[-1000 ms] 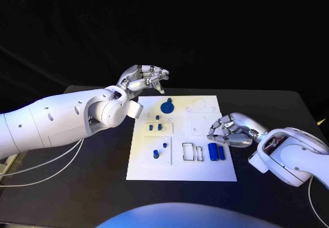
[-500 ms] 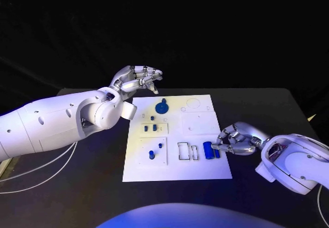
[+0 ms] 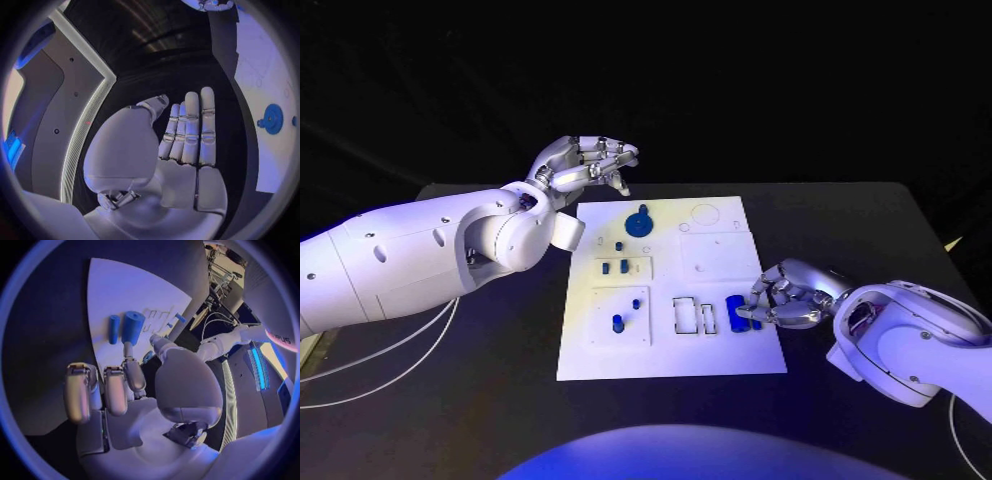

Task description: Assemble the parts on the task board

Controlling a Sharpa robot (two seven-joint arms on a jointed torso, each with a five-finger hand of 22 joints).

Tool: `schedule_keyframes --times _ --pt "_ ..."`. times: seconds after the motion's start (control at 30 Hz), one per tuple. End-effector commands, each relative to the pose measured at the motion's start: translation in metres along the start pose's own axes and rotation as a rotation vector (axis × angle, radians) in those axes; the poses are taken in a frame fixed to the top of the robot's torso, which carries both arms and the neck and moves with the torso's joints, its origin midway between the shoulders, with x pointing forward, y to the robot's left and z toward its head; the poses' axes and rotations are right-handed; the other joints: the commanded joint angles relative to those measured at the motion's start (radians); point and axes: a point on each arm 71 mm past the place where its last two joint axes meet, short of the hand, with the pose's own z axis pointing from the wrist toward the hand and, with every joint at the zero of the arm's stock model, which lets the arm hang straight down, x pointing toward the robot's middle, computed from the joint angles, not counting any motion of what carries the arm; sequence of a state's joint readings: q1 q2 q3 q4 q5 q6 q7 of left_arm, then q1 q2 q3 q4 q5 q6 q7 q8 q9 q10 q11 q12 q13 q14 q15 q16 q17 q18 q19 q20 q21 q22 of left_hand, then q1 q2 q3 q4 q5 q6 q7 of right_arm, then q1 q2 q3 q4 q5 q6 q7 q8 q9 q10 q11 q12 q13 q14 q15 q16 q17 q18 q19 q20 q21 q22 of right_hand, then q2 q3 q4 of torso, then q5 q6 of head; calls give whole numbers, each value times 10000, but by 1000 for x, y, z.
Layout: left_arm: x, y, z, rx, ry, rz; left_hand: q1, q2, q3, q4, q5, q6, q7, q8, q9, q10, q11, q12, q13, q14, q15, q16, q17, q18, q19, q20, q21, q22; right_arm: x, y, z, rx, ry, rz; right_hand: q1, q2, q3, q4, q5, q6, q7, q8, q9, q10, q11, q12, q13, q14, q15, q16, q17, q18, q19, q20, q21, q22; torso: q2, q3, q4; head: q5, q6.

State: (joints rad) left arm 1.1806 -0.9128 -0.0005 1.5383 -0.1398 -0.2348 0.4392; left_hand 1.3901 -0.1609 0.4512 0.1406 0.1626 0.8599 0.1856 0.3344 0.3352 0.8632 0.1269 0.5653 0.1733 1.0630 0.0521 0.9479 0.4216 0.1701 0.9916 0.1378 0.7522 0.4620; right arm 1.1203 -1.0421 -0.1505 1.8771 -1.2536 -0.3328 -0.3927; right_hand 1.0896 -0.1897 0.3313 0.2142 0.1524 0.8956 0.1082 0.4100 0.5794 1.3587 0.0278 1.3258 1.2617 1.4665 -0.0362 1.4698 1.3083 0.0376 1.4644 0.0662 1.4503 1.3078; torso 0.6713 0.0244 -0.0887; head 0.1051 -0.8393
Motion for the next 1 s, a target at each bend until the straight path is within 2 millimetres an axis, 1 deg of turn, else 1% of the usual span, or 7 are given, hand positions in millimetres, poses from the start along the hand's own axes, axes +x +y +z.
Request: schedule_keyframes --times 0.03,0.2,0.4,0.47,0.57,0.77,1.0 --pt "2 -1 0 61 155 -110 -29 2 -32 -51 24 -66 18 54 14 -91 8 18 -13 -27 20 64 15 123 -15 84 -52 8 3 -1 2 169 -35 -500 -29 -12 -32 23 -4 -34 -39 71 25 35 -17 31 5 670 -85 67 623 -127 704 -65 8 2269 -3 12 -14 0 -21" --pt "2 -1 0 55 169 -116 -46 1 -39 -45 24 -69 17 68 21 -97 8 24 -18 -41 23 70 22 123 -23 87 -57 6 7 1 6 160 -72 -733 44 -21 -51 8 2 -42 -39 75 37 15 -18 8 -10 664 -87 59 604 -121 694 -66 -22 2262 -1 17 6 -20 -46" --pt "1 0 0 6 176 -118 -57 -4 -45 -40 23 -77 20 68 22 -99 10 25 -20 -45 24 72 24 122 -25 89 -60 6 12 4 9 58 -69 -983 58 -41 -73 9 -5 -43 -39 79 43 18 -17 12 1 659 -87 51 587 -119 690 -66 -33 2260 -2 17 -8 35 -83" --pt "1 0 0 -4 183 -121 -57 -4 -45 -40 23 -77 20 68 22 -99 10 25 -20 -45 24 72 24 122 -25 89 -60 6 14 5 10 57 -32 -1031 62 -43 -76 9 -6 -42 -39 80 44 19 -17 14 3 657 -86 47 577 -118 690 -66 -34 2259 -1 14 -3 47 -97" --pt "1 0 0 -19 193 -126 -57 -4 -45 -40 23 -77 20 68 22 -99 10 25 -20 -45 24 72 24 122 -25 89 -60 6 16 5 12 72 -13 -1133 62 -43 -76 9 -6 -42 -39 80 44 19 -17 14 3 657 -86 47 577 -118 690 -66 -34 2259 4 6 4 56 -105" --pt "1 0 0 -42 204 -130 -69 -6 -50 -33 22 -85 23 68 22 -101 12 26 -21 -48 26 74 26 122 -28 90 -62 5 20 6 15 68 -43 -1503 71 -50 -88 11 -11 -40 -39 84 49 7 -18 1 -8 652 -86 37 557 -114 683 -66 -56 2253 2 8 -6 70 -106" --pt "1 0 0 -68 229 -141 -79 -8 -55 -27 21 -89 25 68 23 -103 13 27 -22 -50 28 75 28 121 -29 92 -64 4 25 11 20 20 -129 -1900 68 -73 -133 34 -36 -39 -39 92 61 0 -16 -6 -7 648 -85 33 550 -112 678 -65 -69 2251 3 10 -4 82 -118"
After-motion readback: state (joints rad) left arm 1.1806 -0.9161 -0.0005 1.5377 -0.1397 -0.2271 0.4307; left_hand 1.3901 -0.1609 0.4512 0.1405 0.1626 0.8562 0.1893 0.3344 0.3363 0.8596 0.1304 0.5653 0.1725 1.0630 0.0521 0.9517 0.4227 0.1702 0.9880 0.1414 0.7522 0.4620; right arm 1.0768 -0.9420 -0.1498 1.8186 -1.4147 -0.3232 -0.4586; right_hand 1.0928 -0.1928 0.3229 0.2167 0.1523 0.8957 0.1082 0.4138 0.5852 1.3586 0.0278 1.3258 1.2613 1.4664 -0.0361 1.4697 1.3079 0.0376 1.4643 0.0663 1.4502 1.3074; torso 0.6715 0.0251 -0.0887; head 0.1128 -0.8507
